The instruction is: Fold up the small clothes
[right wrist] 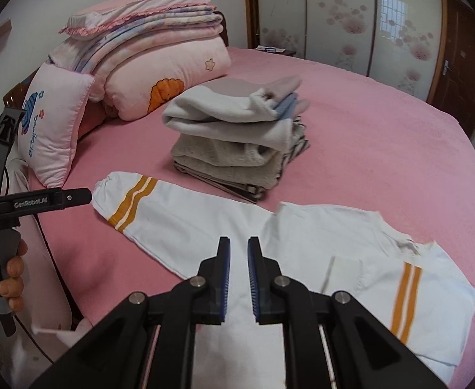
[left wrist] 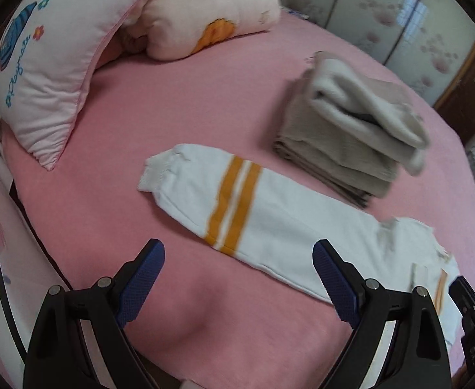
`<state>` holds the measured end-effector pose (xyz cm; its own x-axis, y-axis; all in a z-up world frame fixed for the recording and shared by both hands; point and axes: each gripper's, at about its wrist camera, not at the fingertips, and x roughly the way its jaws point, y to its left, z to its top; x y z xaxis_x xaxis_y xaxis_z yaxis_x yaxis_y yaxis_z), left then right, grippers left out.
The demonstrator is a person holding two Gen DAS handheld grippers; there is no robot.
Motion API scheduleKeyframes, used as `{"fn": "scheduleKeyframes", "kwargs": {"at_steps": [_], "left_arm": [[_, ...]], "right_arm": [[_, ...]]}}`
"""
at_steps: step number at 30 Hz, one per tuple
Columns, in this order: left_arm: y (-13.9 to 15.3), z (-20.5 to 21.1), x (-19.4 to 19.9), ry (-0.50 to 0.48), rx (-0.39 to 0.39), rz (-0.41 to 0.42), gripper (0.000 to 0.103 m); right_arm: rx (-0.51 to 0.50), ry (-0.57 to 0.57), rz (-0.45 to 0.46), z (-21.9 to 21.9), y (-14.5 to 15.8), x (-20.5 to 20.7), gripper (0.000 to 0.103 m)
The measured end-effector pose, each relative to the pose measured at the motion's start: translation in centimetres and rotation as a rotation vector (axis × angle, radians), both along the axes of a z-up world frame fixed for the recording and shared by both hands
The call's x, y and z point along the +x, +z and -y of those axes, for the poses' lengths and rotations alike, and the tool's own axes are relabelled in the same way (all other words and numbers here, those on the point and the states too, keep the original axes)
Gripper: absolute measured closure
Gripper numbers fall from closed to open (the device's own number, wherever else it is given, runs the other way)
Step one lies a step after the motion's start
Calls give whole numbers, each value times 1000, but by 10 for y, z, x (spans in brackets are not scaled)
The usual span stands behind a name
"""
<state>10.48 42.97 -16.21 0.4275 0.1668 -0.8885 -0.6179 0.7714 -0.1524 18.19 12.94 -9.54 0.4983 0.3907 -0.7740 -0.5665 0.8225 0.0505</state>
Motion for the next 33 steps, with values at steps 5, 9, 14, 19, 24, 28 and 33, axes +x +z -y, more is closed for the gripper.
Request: {"fn": "scheduleKeyframes", "kwargs": {"at_steps": [5,9,14,19,24,28,33], "left_arm": [[-32,-37,11,97,-48,-40,14],[-58,-55,19,144,-101,-90,14],[-83,-72,24,207,-166,-137,19],[-91,-83,30,248,-191,-127,23],[-96,-91,41,243,-212,-78,39],[-108,-88,53,216,-214,-126,78],[-93,-79,55,180,-148,-83,98]], "right_arm": [[1,4,-51,-22,-22,15,92],[-21,17,-60,-32,-36,16,92],[-41,17,-82,-35,-51,23,92],[-45,10,-92,-34,-58,29,92],[-52,6,-103,-34,-66,33,92],[-52,-1,-113,-30,-70,35,92],[-44,-18,-124,-21,-72,37,92]]}}
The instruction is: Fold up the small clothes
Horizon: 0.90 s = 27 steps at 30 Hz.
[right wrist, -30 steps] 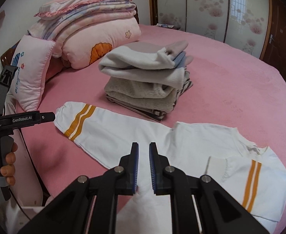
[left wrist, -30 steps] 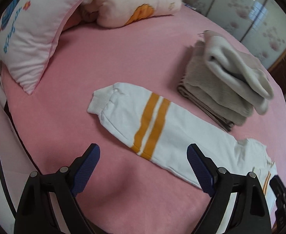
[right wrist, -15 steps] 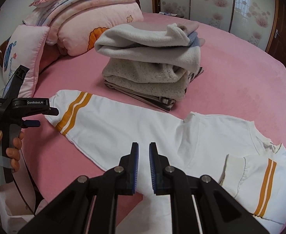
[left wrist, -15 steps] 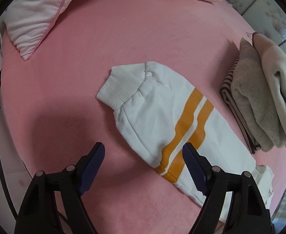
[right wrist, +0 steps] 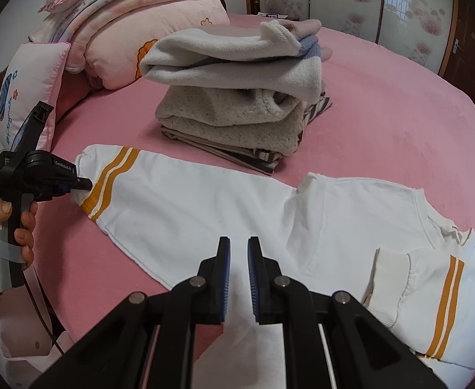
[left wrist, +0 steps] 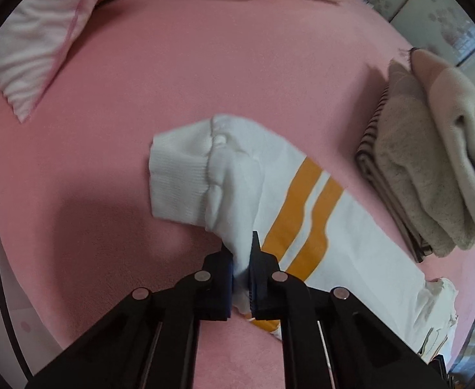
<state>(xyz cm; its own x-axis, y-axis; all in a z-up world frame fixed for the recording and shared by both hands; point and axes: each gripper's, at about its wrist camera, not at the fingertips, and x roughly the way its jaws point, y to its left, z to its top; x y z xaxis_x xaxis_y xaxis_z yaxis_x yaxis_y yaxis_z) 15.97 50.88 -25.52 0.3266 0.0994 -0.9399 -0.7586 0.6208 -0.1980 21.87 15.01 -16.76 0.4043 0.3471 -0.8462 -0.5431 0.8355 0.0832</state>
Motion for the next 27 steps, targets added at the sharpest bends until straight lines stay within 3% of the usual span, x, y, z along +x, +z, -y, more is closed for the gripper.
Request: {"fn": "scheduleKeyframes", "kwargs": {"at_steps": [6,14,21,27], "left_arm": [[54,46,-1,-96,133,146,98],[143,162,0,-317,225,345,98],[177,264,35,-456,172,449,98],[174,351,64,-540,64,520,98]], "right_arm": [[14,-29,-2,25,6,0,92],[45,-140,27,98,28,2,92],[60,-276,26,180,34,1,92],[69,-363,20,250,30,-3,92]]}}
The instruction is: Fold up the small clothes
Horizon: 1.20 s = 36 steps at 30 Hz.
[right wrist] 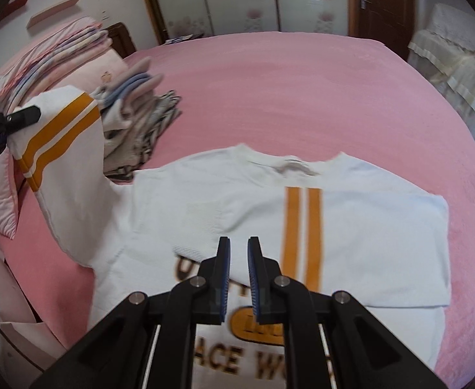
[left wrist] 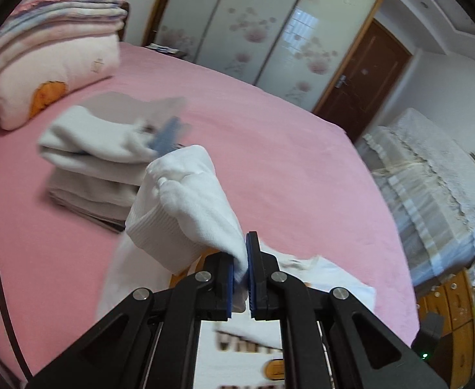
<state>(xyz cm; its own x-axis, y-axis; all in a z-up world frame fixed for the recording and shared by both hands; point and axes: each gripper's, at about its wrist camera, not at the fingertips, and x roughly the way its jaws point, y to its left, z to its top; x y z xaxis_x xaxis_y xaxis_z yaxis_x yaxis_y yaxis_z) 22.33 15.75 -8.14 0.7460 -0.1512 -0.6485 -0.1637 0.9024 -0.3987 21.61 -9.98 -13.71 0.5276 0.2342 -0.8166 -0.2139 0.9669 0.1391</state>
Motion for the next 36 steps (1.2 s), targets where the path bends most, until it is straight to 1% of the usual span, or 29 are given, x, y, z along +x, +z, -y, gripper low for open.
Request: {"fn": "scheduleKeyframes", "kwargs": {"at_steps": [2,4,7,8,10,12,15,19,21,25,28,31,33,34,36], "left_arm": [[-13,32,8,-40,-25,-11,98],[-32,67,16,-81,-40,-40,98],[-69,110,25,-138,-38,-107,98],[-85,122,28,-154,-35,-142,98],[-112,140,32,-178,-41,-204,98],[-139,150,32,-202,-47,-257,98],[-164,158,28,-250,-52,-282,97],[-172,160,16,-281,-67,-266,88],[-171,155,9,-286,-101,-249,81],[-167,143,-2,-286,-128,-228,78],[-165,136,-6,-283,-140,-236,78],[-162,123,-16,-272,-171,-232,78],[-162,107,-32,-258,-190,-232,78],[-166,102,-38,-247,-199,-235,78],[-169,83,-55,-216,-209,-241,77]], "right_arm": [[1,-24,-6,21,-4,-1,92],[1,-41,-14,40,-8,-1,92],[-9,-59,-30,63,-17,0,92],[-13,-63,-37,70,-21,0,92],[-19,-65,-54,82,-28,0,92],[-22,-69,-71,92,-36,0,92],[-17,-59,-92,99,-44,-2,92],[-7,-48,-111,102,-53,-1,92],[16,-45,-117,102,-54,1,92],[27,-21,-107,94,-52,6,92],[24,3,-94,86,-48,9,92],[31,33,-85,78,-42,11,92],[39,66,-72,72,-37,10,92],[40,85,-62,67,-33,10,90],[33,128,-36,58,-26,7,84]]}}
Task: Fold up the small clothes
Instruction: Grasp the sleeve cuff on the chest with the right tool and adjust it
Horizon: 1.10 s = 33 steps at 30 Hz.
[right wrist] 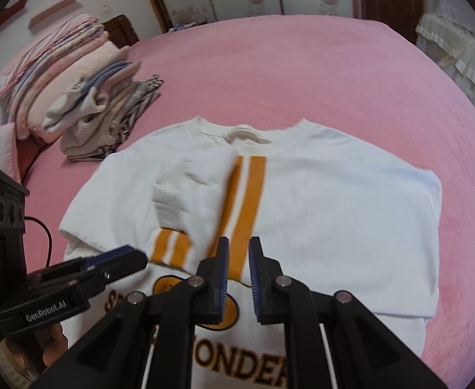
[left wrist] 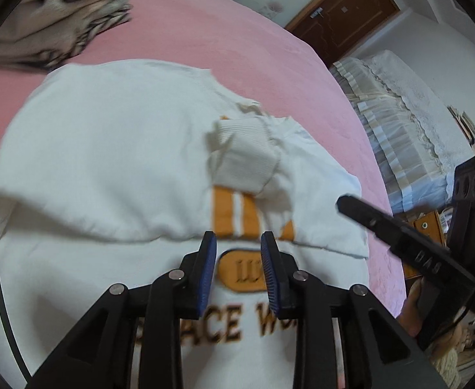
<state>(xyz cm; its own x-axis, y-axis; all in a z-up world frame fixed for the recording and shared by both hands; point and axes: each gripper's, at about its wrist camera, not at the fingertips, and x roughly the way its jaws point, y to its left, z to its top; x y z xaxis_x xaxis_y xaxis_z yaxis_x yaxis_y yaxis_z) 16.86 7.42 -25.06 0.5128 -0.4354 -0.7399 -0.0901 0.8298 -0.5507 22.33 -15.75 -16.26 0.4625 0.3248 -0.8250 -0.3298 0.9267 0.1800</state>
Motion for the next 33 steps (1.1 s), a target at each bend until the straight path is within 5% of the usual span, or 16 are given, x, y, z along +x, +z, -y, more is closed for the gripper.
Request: {"fn": "scheduleKeyframes", "kwargs": {"at_steps": [9,17,22,28,33], "left_arm": [[-24,-79,-39,189,76,-78,74],[-27,-88,-19,159,44,-47,71],[-24,-87,-5,157,36,-15,65],[-23,-102,6,204,21,-1,63],[-27,-115,4,240,-12,-7,63]], "right_arm": [[-47,227,95,-58,3,-11,80],[-158,399,112,-97,-25,5,80],[-290,420,127,-108,-46,21,78],[-332,450,141,-102,-55,26,53],[-463,438,189,-109,-70,25,53]]}}
